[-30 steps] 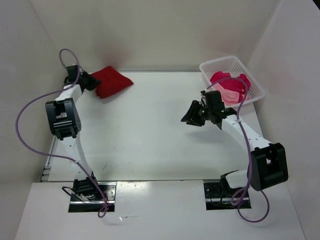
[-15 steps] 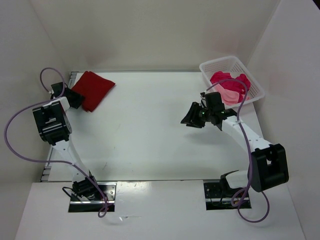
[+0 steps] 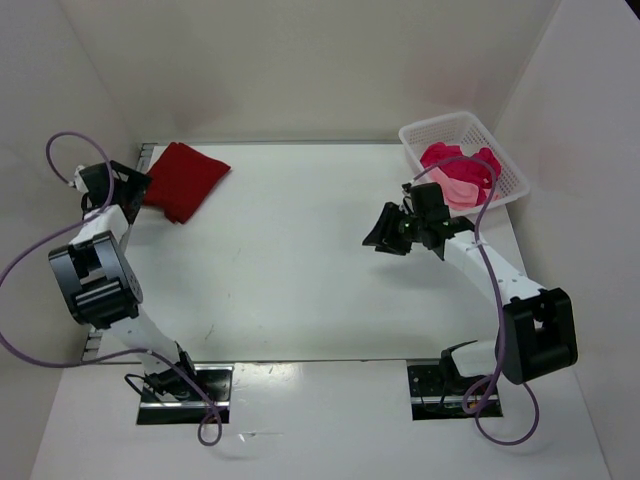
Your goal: Fold and stack the t-shirts
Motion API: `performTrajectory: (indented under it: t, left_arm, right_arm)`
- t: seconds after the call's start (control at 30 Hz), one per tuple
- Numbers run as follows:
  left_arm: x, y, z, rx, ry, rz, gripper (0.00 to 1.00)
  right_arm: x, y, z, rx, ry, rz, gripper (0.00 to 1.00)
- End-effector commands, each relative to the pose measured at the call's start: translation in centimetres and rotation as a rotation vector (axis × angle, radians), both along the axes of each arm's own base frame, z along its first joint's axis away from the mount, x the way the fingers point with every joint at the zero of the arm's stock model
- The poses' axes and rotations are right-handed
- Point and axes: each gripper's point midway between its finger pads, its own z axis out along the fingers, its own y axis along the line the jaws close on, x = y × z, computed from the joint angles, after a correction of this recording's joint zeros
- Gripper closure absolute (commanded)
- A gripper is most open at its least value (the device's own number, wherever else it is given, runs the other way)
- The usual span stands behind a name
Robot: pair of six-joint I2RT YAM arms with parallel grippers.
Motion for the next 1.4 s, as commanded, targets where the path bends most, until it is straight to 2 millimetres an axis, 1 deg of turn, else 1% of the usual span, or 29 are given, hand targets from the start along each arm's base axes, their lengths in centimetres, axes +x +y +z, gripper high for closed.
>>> performTrajectory:
  t: [0.0, 0.03, 0.07, 0.1, 0.13, 0.17, 0.2, 0.27, 0.3, 0.33, 0.37, 0.4, 0.47, 0.5, 0.53, 0.57, 0.6, 0.63, 0.7, 0.77, 0.83, 0.93, 1.03, 1.13, 1.17, 1.2, 1.27, 1.3, 1.37]
  left_arm:
    - [-2.0, -1.2, 2.7, 0.048, -0.049, -0.005, 0.00]
    - [-2.7, -2.2, 4.0, 0.060, -0.066, -0.026, 0.00]
    - [-3.0, -3.0, 4.2, 0.088, -0.063, -0.058, 0.00]
    - [-3.4, -5.8, 4.2, 0.091, -0.050, -0.133, 0.00]
    - [-3.4, -7.1, 4.5, 0.111, -0.045, -0.175, 0.00]
    - [-3.6, -8.9, 4.3, 0.139, -0.030, -0.248, 0.00]
    - [-3.4, -12.4, 5.4, 0.157, -0.054, -0.341, 0.00]
    - [-4.1, -16.5, 5.0, 0.170, -0.051, -0.464, 0.21]
    - [-4.7, -20.4, 5.5, 0.169, -0.059, -0.566, 0.33]
    - [-5.2, -22.1, 5.4, 0.163, -0.050, -0.609, 0.54]
    - [-6.1, -24.0, 4.8, 0.149, -0.034, -0.661, 0.61]
    - [-7.2, -27.5, 5.0, 0.132, -0.046, -0.760, 0.64]
    - [-9.3, -30.5, 4.4, 0.095, -0.035, -0.829, 0.65]
    - [-10.3, -32.0, 4.2, 0.079, -0.035, -0.882, 0.65]
    - [-11.6, -34.4, 3.9, 0.060, -0.032, -0.947, 0.63]
    - [-12.4, -35.3, 3.8, 0.049, -0.030, -0.968, 0.60]
    - [-14.1, -37.0, 2.6, 0.023, -0.005, -1.039, 0.59]
    - [-15.1, -37.7, 2.8, 0.008, -0.012, -1.065, 0.57]
    - [-16.5, -38.7, 2.2, -0.002, -0.001, -1.109, 0.53]
    - [-17.6, -39.5, 1.7, -0.010, 0.010, -1.143, 0.45]
    - [-18.7, -39.8, 0.8, -0.029, 0.034, -1.172, 0.41]
    - [-18.9, -39.7, 0.4, -0.023, 0.042, -1.177, 0.38]
    - [-18.6, -39.7, 0.5, -0.015, 0.032, -1.170, 0.37]
    - [-18.4, -39.8, 0.2, -0.017, 0.043, -1.170, 0.37]
    - [-18.4, -39.8, 0.2, -0.017, 0.043, -1.170, 0.37]
    - [-18.1, -39.9, 0.8, -0.014, 0.029, -1.170, 0.37]
    - [-17.7, -39.9, 1.0, -0.016, 0.028, -1.157, 0.37]
    - [-17.4, -40.0, 1.5, -0.014, 0.016, -1.158, 0.37]
    - [-17.0, -40.0, 2.0, -0.005, 0.002, -1.149, 0.36]
  right_arm:
    - [3.3, -0.5, 3.4, -0.030, -0.126, -0.039, 0.51]
    - [3.8, -0.7, 3.5, -0.045, -0.126, -0.053, 0.53]
    - [4.9, -0.8, 5.2, -0.051, -0.173, -0.075, 0.57]
    - [5.9, -1.7, 4.9, -0.098, -0.175, -0.121, 0.67]
    - [6.8, -2.0, 5.5, -0.117, -0.195, -0.148, 0.73]
    - [7.9, -2.3, 7.1, -0.127, -0.231, -0.173, 0.78]
    - [8.8, -2.8, 7.7, -0.138, -0.247, -0.201, 0.82]
    - [11.3, -4.9, 9.0, -0.184, -0.274, -0.276, 0.84]
    - [12.1, -6.2, 9.3, -0.212, -0.281, -0.311, 0.86]
    - [13.4, -7.1, 9.6, -0.228, -0.290, -0.347, 0.86]
    - [14.5, -9.1, 9.9, -0.260, -0.305, -0.398, 0.87]
    - [15.3, -10.5, 9.9, -0.284, -0.307, -0.443, 0.87]
    - [17.4, -15.4, 9.5, -0.346, -0.290, -0.597, 0.89]
    - [17.9, -17.2, 9.5, -0.371, -0.282, -0.645, 0.86]
    - [18.2, -19.3, 8.0, -0.408, -0.246, -0.707, 0.81]
    - [18.3, -21.7, 7.7, -0.424, -0.231, -0.759, 0.76]
    - [18.7, -22.7, 7.5, -0.428, -0.223, -0.777, 0.69]
    - [19.0, -23.8, 5.7, -0.453, -0.179, -0.793, 0.65]
    - [19.3, -25.2, 4.6, -0.473, -0.143, -0.817, 0.55]
    - [19.7, -25.4, 2.5, -0.495, -0.096, -0.811, 0.44]
    - [19.7, -25.6, 2.1, -0.506, -0.088, -0.816, 0.39]
    - [19.8, -26.1, 1.1, -0.478, -0.079, -0.824, 0.33]
    - [21.1, -25.2, -0.1, -0.455, -0.051, -0.762, 0.31]
    - [22.0, -24.0, -1.3, -0.400, -0.031, -0.707, 0.47]
    - [22.5, -23.8, -1.0, -0.383, -0.053, -0.702, 0.56]
    - [22.5, -23.3, -0.7, -0.357, -0.059, -0.697, 0.73]
    - [22.9, -22.9, 0.7, -0.322, -0.106, -0.696, 0.85]
    - [22.8, -22.7, 2.7, -0.306, -0.143, -0.696, 0.93]
    - [22.7, -22.5, 5.2, -0.279, -0.197, -0.703, 0.99]
